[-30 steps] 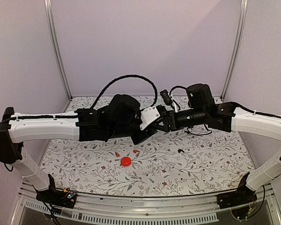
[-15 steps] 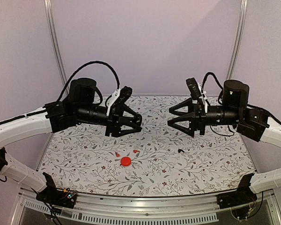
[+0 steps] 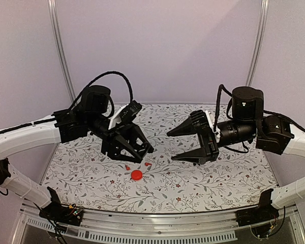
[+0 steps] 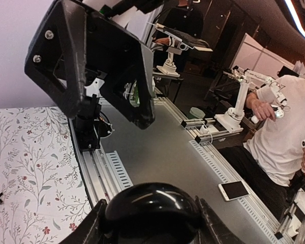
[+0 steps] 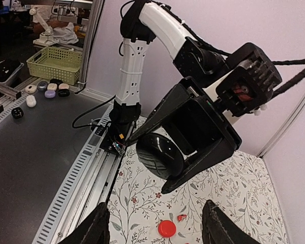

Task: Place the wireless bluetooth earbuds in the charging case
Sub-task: Pass from the right arm to the left

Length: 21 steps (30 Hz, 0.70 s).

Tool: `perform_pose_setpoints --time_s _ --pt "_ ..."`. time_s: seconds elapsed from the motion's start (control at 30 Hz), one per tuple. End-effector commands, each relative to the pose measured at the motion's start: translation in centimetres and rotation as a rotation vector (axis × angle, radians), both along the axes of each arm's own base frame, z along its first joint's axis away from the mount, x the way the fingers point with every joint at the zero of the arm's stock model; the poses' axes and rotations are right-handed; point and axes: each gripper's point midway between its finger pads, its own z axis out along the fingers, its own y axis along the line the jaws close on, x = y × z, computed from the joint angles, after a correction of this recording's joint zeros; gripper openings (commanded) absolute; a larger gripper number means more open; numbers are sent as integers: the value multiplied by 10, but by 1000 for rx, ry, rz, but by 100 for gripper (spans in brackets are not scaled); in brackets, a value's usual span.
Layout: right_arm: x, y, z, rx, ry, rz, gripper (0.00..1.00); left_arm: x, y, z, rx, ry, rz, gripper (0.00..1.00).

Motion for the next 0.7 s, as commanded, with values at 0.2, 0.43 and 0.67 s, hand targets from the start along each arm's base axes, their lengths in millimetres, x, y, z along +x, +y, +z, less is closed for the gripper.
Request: perform_pose_setpoints --time_s 0.2,0.43,0.67 --pt "-32 25 2 -74 -129 112 58 -31 -6 1 17 69 -187 36" --pt "-46 32 -8 -104 -132 166 56 -47 -12 0 11 66 -265 37" --pt "-53 38 -14 -123 -136 185 49 -56 -17 -4 24 76 -317 38"
